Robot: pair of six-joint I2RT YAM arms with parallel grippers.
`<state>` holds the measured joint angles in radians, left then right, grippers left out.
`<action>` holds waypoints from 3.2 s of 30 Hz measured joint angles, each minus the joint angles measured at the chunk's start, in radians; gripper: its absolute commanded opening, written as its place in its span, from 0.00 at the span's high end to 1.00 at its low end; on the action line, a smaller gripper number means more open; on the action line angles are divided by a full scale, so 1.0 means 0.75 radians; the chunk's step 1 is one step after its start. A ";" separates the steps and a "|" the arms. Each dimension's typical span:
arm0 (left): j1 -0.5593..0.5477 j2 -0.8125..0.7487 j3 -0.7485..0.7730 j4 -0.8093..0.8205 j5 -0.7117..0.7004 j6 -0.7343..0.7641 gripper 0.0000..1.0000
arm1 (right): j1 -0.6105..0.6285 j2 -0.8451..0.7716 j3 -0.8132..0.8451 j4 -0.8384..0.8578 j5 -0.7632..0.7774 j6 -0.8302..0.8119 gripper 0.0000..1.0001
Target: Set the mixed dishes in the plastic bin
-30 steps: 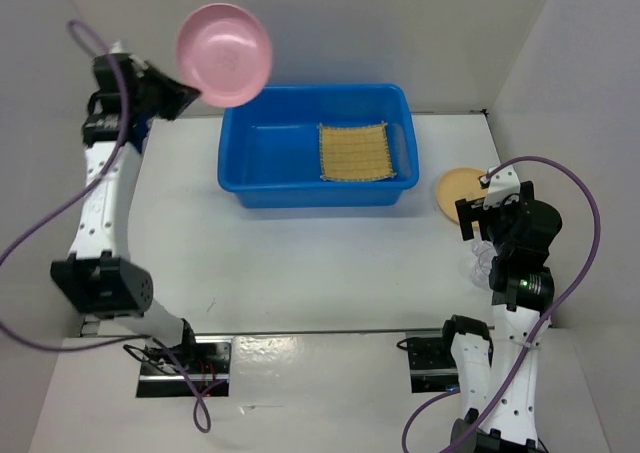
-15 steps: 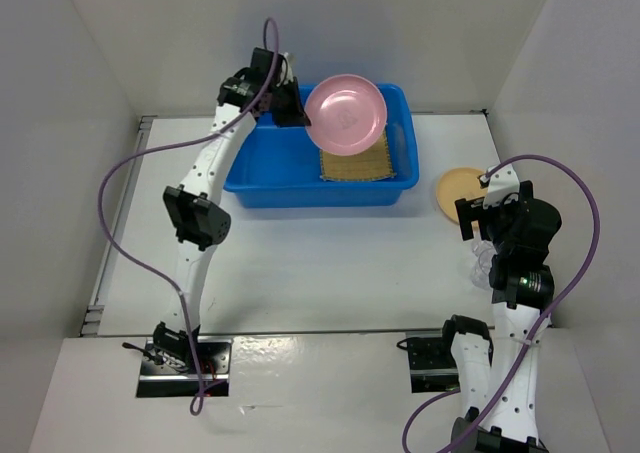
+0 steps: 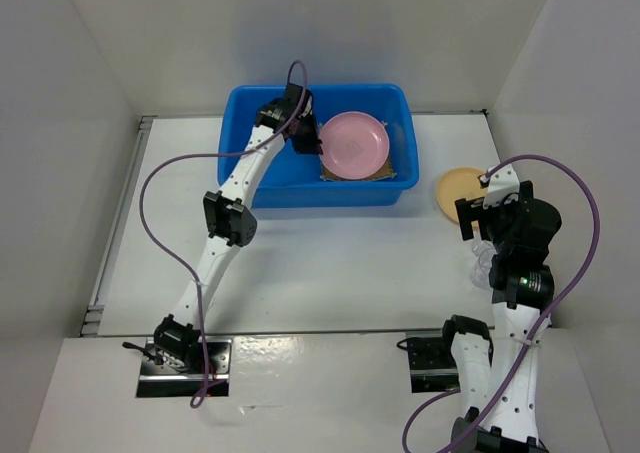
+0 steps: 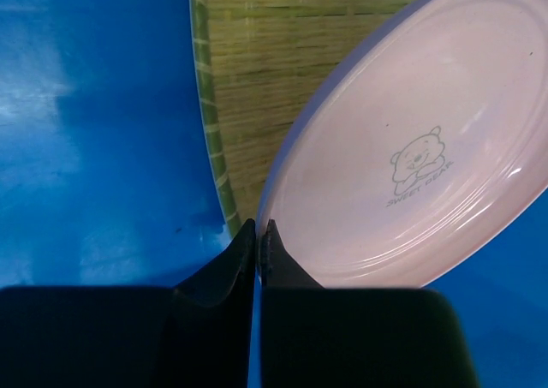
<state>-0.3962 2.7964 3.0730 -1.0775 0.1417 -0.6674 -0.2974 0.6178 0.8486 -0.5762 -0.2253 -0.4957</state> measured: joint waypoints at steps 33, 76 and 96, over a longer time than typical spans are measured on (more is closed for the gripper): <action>-0.053 -0.886 -0.055 -0.139 -0.392 0.060 0.21 | -0.018 0.412 0.013 0.009 0.209 0.066 0.02; 0.046 -2.469 -2.536 0.256 -0.473 0.293 0.01 | -0.306 1.630 0.540 -0.101 0.123 0.075 0.91; 0.046 -2.525 -2.563 0.277 -0.483 0.293 0.01 | -0.306 1.590 0.669 -0.130 0.058 0.126 0.21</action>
<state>-0.3614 0.9028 1.1507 -0.8696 -0.2203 -0.4477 -0.5266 1.8103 1.3506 -0.6739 -0.1814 -0.4011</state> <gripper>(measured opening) 0.990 0.783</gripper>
